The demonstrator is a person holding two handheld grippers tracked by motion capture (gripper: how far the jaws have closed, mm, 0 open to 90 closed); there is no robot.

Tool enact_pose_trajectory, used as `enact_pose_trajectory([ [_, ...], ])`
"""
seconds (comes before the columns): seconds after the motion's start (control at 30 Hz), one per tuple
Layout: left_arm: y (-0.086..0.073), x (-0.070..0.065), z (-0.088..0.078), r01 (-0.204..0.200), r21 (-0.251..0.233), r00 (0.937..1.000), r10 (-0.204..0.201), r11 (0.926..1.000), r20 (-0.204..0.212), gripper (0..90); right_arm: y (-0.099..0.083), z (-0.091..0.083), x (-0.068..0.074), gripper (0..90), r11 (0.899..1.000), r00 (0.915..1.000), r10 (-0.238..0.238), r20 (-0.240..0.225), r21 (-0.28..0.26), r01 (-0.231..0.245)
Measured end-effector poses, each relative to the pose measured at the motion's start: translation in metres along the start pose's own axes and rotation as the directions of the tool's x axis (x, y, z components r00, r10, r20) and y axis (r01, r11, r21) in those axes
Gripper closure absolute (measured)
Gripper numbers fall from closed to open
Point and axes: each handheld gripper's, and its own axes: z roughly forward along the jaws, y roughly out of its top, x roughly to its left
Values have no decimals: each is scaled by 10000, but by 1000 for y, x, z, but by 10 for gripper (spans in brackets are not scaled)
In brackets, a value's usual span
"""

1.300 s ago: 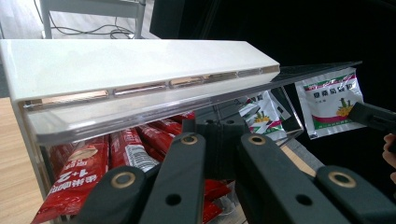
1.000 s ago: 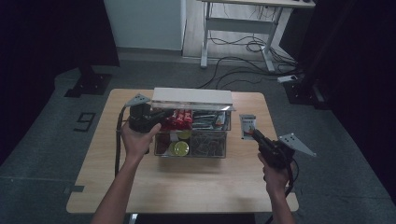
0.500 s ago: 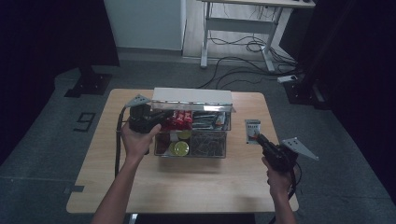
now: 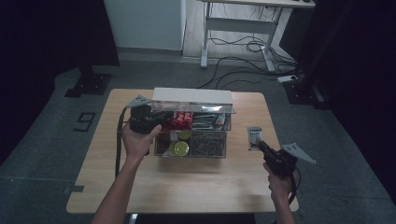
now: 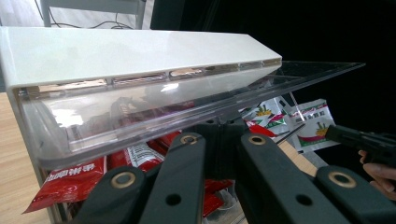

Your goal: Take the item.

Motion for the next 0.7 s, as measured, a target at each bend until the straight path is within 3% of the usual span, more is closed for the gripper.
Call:
enact_pose_trajectory([
  [0.7,-1,-1,1,6,21,10000,-6,10000,-22,900,-46,17,-18,896,9926,9983,352,459,1142,-402],
])
